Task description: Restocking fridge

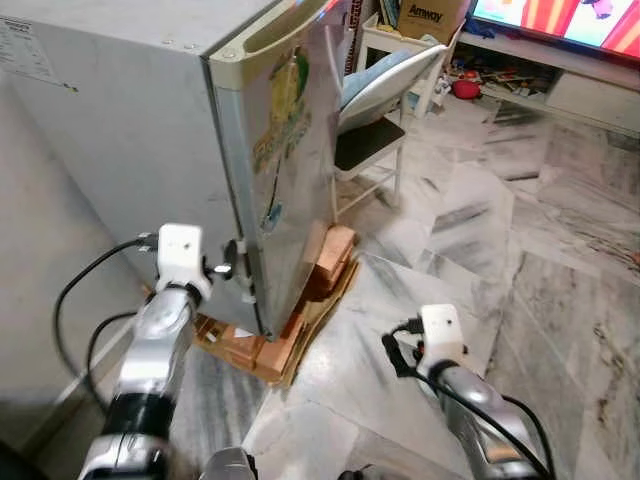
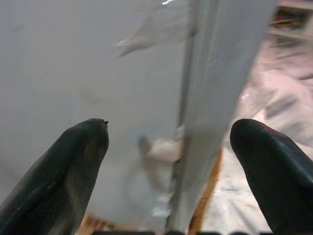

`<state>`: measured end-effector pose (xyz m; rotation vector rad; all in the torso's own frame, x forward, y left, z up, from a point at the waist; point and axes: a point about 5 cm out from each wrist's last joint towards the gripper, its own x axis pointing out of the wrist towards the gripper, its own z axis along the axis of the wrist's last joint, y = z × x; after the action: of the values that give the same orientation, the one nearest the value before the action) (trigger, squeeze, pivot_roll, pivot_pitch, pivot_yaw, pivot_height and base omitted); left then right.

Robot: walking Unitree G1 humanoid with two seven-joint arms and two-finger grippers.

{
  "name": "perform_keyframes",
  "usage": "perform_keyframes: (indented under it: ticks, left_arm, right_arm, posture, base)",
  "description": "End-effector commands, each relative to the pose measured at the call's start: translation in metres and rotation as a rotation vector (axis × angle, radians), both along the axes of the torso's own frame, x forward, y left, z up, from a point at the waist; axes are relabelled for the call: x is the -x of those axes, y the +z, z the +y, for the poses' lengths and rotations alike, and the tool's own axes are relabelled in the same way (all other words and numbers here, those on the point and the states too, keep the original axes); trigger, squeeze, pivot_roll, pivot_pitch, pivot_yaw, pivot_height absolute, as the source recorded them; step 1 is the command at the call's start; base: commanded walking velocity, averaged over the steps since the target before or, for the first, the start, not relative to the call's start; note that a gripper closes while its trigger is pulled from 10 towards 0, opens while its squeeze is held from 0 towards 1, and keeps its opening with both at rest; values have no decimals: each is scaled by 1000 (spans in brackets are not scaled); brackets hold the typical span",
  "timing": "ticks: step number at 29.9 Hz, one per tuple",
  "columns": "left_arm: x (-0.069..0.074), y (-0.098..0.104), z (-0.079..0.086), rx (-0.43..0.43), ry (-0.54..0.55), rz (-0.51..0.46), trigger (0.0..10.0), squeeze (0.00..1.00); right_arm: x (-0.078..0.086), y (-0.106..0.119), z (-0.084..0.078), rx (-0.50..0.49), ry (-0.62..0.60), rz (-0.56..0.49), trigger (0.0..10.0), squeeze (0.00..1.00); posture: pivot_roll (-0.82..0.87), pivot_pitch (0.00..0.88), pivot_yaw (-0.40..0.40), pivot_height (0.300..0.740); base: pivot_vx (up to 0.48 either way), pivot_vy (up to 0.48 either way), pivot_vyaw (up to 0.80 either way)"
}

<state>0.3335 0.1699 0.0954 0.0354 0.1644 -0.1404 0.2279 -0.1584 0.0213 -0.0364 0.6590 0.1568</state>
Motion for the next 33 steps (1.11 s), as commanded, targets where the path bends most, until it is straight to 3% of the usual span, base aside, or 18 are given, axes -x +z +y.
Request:
perform_keyframes:
  ticks: [1, 7, 27, 28, 29, 30, 33]
  left_arm:
    - [-6, 1, -9, 13, -41, 1, 10000, 0]
    - [-21, 9, -20, 28, -96, 1, 10000, 0]
    - [-42, 20, -36, 41, -121, 4, 10000, 0]
    - [-47, 29, -55, 50, -179, -16, 10000, 0]
    - [-47, 29, -55, 50, -179, -16, 10000, 0]
    - [-49, 38, -81, 72, -252, -32, 10000, 0]
    - [-45, 53, -129, 90, -402, -68, 10000, 0]
  right_arm:
    - [9, 1, -4, -2, 19, 32, 10000, 0]
    - [22, -1, -14, 20, 24, 81, 10000, 0]
    - [18, 2, -8, 22, 58, 86, 10000, 0]
    - [18, 2, -8, 22, 58, 87, 10000, 0]
    - [18, 2, -8, 22, 58, 87, 10000, 0]
    - [17, 1, -7, 23, 66, 88, 10000, 0]
    - [16, 0, -5, 24, 80, 92, 10000, 0]
  posture:
    - [-32, 128, -63, 740]
    - [-62, 142, -56, 740]
    - [-66, 132, -56, 740]
    - [-60, 125, -56, 740]
    - [-60, 125, -56, 740]
    - [-54, 123, -57, 740]
    - [-51, 116, -58, 740]
  base:
    - [0, 0, 0]
    - [0, 0, 0]
    - [0, 0, 0]
    - [0, 0, 0]
    - [0, 0, 0]
    - [0, 0, 0]
    - [0, 0, 0]
